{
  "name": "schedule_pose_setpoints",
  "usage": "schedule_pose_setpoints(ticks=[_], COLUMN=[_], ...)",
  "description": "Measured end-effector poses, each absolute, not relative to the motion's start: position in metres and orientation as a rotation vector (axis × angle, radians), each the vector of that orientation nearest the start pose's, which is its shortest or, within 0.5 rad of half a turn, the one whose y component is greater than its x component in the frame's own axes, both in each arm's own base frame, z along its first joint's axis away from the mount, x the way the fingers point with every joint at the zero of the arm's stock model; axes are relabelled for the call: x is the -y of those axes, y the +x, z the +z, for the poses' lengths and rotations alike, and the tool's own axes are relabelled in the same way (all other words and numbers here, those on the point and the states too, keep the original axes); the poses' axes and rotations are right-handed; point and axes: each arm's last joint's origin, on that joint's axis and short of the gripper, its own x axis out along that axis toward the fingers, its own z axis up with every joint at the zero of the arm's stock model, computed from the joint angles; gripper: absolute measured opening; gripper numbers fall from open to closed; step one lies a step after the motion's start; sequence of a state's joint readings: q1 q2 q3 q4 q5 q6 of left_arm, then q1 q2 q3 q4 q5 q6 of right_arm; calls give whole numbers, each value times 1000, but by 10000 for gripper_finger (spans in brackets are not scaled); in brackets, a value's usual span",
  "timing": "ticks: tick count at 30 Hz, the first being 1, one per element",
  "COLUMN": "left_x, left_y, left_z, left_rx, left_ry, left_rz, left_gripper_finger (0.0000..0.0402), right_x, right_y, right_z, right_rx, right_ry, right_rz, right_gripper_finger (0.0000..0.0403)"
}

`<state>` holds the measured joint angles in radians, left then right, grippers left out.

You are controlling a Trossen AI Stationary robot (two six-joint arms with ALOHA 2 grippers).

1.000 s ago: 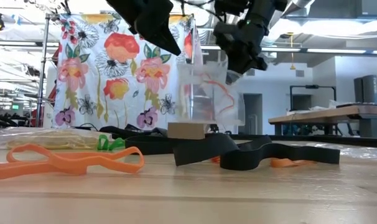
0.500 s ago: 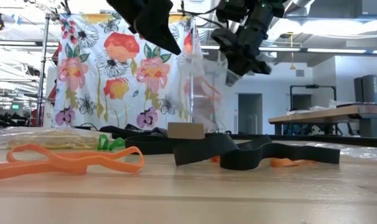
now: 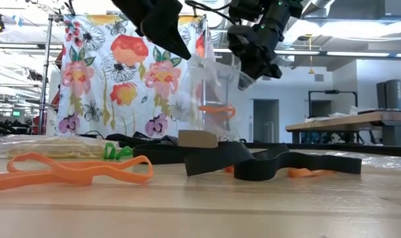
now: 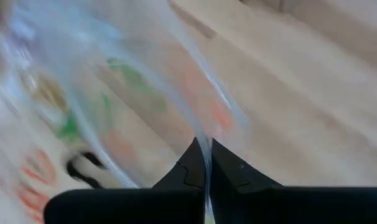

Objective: Sort rubber bands
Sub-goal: Put the orange rubber band into the transparent zip bag

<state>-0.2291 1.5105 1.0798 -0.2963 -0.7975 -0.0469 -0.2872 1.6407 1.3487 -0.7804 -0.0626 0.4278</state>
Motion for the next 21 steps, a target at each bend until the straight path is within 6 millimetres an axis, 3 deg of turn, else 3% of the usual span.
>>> schedule_pose_setpoints(ticks=[3, 7, 11, 17, 21], left_x=[52, 53, 55, 55, 58], left_y=[314, 313, 313, 310, 304], left_z=[261, 259, 256, 253, 246], left_rx=[-630, -653, -695, -728, -813], left_ry=[324, 320, 304, 300, 222], left_rz=[555, 515, 415, 414, 328], left_gripper_finger=[125, 125, 125, 125, 125], right_x=[93, 94, 99, 100, 98], right_y=[327, 326, 325, 323, 320], right_z=[271, 271, 274, 277, 276], right_rx=[-937, -967, -968, -974, -1004], right_ry=[728, 595, 652, 631, 741], right_rz=[-508, -425, -334, -318, -327], right_gripper_finger=[4, 5, 5, 5, 5])
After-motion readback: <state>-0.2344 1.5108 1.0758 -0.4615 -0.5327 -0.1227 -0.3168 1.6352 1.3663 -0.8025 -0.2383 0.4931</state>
